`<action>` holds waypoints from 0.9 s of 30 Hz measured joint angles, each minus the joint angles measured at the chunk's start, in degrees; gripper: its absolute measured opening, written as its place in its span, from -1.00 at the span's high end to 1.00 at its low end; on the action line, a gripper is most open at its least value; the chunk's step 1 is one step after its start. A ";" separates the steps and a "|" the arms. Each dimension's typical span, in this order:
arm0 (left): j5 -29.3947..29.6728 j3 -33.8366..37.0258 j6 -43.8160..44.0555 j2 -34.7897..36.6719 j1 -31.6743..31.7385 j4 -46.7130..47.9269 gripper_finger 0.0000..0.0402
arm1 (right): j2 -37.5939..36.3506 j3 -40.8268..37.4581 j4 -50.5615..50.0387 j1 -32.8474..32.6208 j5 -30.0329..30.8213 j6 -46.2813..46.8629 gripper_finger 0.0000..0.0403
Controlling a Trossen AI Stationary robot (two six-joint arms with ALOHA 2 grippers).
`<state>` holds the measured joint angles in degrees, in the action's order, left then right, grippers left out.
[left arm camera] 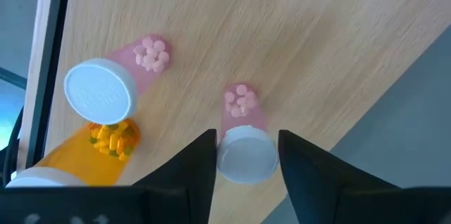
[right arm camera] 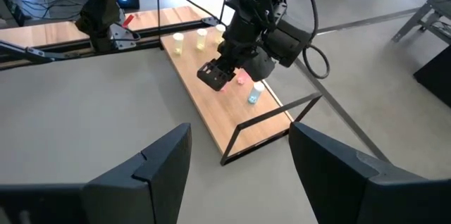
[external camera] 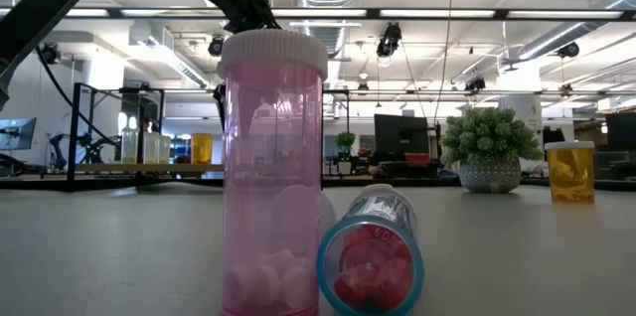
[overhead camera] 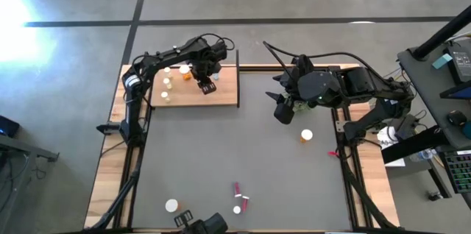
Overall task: Pick and place medicine bottles onto shelf by color
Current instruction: Put the right pink pill bottle on the shelf aligned with the other pink bottle, then put the bottom orange pill bottle on the shelf aligned with the other orange bottle
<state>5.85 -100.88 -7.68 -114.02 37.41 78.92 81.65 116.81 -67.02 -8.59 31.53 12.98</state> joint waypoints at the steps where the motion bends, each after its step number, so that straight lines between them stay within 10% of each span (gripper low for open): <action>1: 0.00 0.00 0.00 0.00 0.00 -0.05 0.30 | 0.00 0.00 -0.01 -0.01 0.00 -0.01 -0.13; 27: 0.19 1.21 5.16 17.76 -4.93 -6.64 0.17 | 0.00 0.00 0.00 0.00 0.00 -0.03 -0.13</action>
<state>6.04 -99.67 -2.53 -96.26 32.48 72.28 81.65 116.81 -67.02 -8.59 31.53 12.95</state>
